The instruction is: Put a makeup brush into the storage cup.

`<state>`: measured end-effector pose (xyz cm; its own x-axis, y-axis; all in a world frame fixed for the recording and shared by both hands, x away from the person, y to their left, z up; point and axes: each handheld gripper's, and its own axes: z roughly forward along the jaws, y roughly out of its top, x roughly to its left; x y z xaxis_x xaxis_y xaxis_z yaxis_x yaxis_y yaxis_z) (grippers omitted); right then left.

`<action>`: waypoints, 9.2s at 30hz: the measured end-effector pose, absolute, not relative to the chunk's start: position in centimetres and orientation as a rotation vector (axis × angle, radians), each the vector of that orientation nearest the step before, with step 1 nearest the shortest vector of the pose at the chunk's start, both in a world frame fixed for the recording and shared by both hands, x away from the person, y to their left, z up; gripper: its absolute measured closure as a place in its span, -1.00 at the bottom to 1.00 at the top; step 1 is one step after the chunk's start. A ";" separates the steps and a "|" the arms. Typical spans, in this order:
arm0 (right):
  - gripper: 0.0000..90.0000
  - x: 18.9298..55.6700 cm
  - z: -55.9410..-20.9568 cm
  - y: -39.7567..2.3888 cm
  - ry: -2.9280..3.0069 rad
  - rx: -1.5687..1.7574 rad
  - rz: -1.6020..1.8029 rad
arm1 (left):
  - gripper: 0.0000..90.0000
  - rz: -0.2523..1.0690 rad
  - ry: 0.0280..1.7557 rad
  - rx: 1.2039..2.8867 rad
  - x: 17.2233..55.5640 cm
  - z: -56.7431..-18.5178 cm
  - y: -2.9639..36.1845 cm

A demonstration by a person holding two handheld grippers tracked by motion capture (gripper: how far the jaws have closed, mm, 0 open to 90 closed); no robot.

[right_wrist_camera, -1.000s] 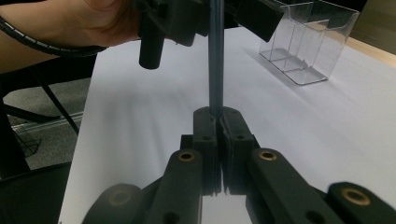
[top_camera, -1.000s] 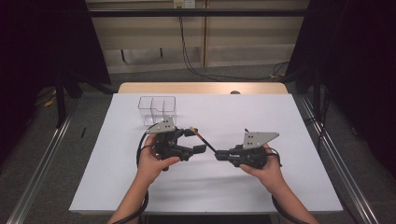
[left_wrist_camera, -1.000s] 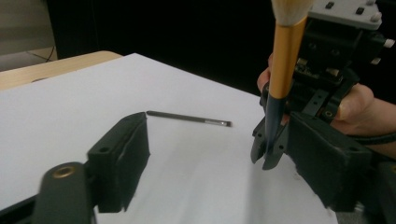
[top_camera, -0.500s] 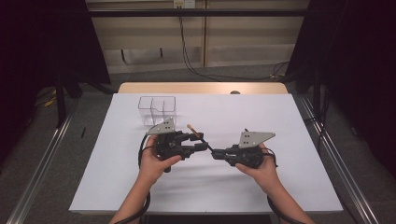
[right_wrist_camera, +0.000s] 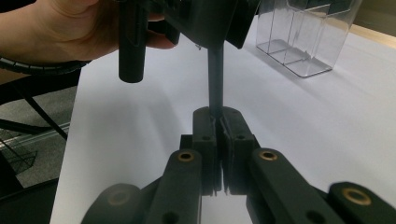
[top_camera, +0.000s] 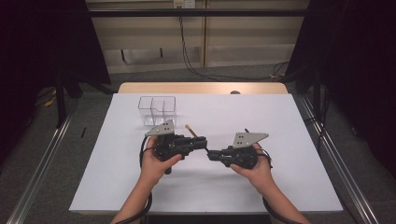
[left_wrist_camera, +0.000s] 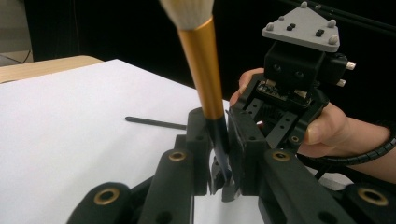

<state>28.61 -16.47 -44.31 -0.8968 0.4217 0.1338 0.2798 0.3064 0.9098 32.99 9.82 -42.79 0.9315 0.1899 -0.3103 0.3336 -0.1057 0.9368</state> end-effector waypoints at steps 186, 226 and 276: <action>-0.95 24.8 -46.4 -29.6 2.207 0.890 1.591 | 0.84 0.240 0.617 1.728 37.7 -40.3 17.6; -0.94 24.8 -46.4 -29.8 2.205 0.889 1.585 | 0.84 0.384 0.726 1.718 40.8 -38.2 20.3; -0.94 24.7 -46.5 -29.8 2.202 0.874 1.599 | 0.84 0.451 0.819 1.668 44.4 -36.4 21.2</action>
<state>24.70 -29.77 -46.47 -0.7766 0.6184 0.1199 0.3054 0.2032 0.9303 44.44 21.23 -36.43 0.6808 0.7209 -0.1294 0.2768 -0.0897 0.9567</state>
